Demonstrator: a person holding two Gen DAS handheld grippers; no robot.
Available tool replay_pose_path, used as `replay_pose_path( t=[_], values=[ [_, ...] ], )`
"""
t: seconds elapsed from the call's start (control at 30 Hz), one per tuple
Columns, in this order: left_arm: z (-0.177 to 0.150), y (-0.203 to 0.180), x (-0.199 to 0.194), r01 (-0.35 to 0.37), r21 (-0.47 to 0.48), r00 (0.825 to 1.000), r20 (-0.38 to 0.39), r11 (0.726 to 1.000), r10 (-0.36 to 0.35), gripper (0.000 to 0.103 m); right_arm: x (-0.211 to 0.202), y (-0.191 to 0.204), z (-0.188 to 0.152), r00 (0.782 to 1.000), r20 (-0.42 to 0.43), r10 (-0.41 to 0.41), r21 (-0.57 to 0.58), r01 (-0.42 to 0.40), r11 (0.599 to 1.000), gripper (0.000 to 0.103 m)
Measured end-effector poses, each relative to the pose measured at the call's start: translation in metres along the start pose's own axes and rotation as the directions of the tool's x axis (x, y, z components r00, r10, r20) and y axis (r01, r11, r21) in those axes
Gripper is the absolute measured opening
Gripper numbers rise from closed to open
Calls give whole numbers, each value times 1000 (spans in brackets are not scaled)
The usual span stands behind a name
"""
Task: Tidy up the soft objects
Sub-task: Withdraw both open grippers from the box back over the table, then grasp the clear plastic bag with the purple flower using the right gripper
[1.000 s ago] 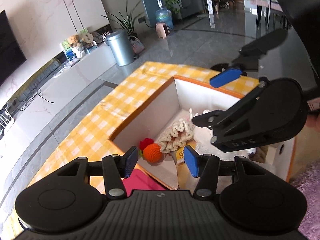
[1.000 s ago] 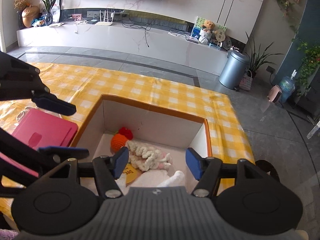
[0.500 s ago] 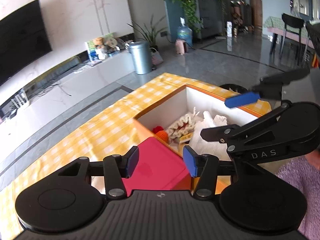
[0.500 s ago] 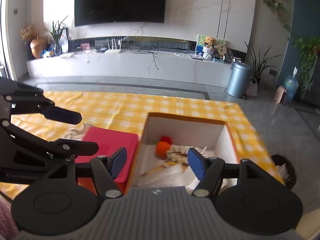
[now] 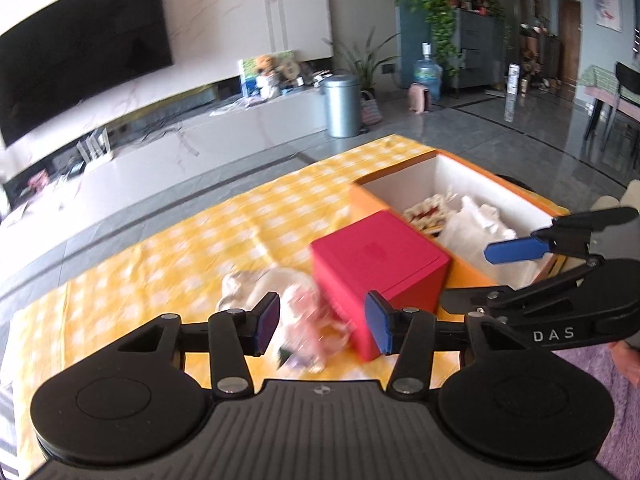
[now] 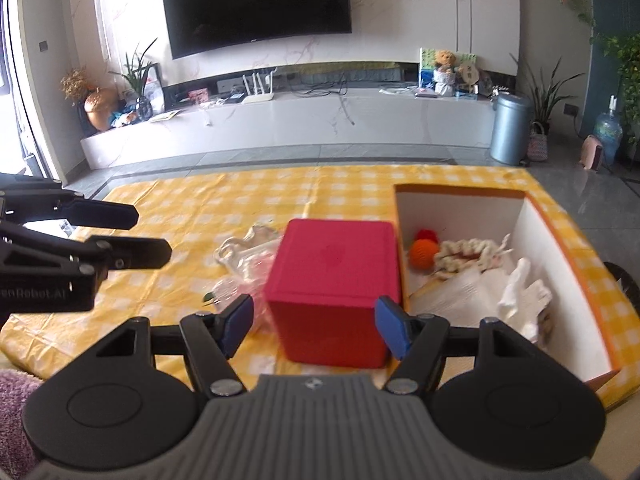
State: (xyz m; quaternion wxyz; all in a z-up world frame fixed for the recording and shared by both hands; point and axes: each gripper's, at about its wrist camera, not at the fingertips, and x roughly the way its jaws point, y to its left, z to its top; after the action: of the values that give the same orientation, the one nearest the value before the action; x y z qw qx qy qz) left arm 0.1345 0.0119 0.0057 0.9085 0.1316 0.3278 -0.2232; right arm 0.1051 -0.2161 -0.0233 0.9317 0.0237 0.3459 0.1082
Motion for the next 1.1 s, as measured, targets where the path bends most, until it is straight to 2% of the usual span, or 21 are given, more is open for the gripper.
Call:
replay_pose_path(
  t=[0.1, 0.23, 0.3, 0.47, 0.6, 0.73, 0.8, 0.97, 1.1],
  values=[
    [-11, 15, -3, -11, -32, 1000, -14, 999, 10, 54, 8, 15, -6, 1000, -25, 15, 10, -15, 1000, 67],
    [-26, 35, -3, 5, -91, 999, -45, 996, -9, 44, 20, 34, -8, 998, -59, 30, -10, -31, 999, 65],
    [-33, 44, -1, 7, -109, 999, -48, 994, -12, 44, 27, 43, -7, 997, -71, 31, -51, -35, 998, 56],
    [-45, 61, 9, 41, -127, 997, -58, 991, -48, 44, 42, 60, 0, 994, -95, 48, -137, -61, 989, 48],
    [-48, 66, 19, 44, -102, 996, -73, 994, -52, 44, 55, 73, 8, 992, -114, 55, -220, -79, 972, 47],
    [-52, 79, 32, 41, -108, 994, -100, 993, -52, 44, 74, 83, 16, 987, -142, 71, -234, -103, 967, 47],
    [-55, 85, 38, 25, -101, 993, -112, 995, -36, 44, 86, 88, 18, 986, -151, 69, -235, -104, 966, 51],
    [-64, 99, 51, -4, -90, 990, -144, 996, -9, 44, 121, 101, 15, 982, -182, 40, -248, -86, 965, 53],
    [-72, 108, 64, -5, -107, 983, -181, 994, -14, 44, 147, 112, 11, 979, -203, -22, -287, -39, 957, 62]
  ],
)
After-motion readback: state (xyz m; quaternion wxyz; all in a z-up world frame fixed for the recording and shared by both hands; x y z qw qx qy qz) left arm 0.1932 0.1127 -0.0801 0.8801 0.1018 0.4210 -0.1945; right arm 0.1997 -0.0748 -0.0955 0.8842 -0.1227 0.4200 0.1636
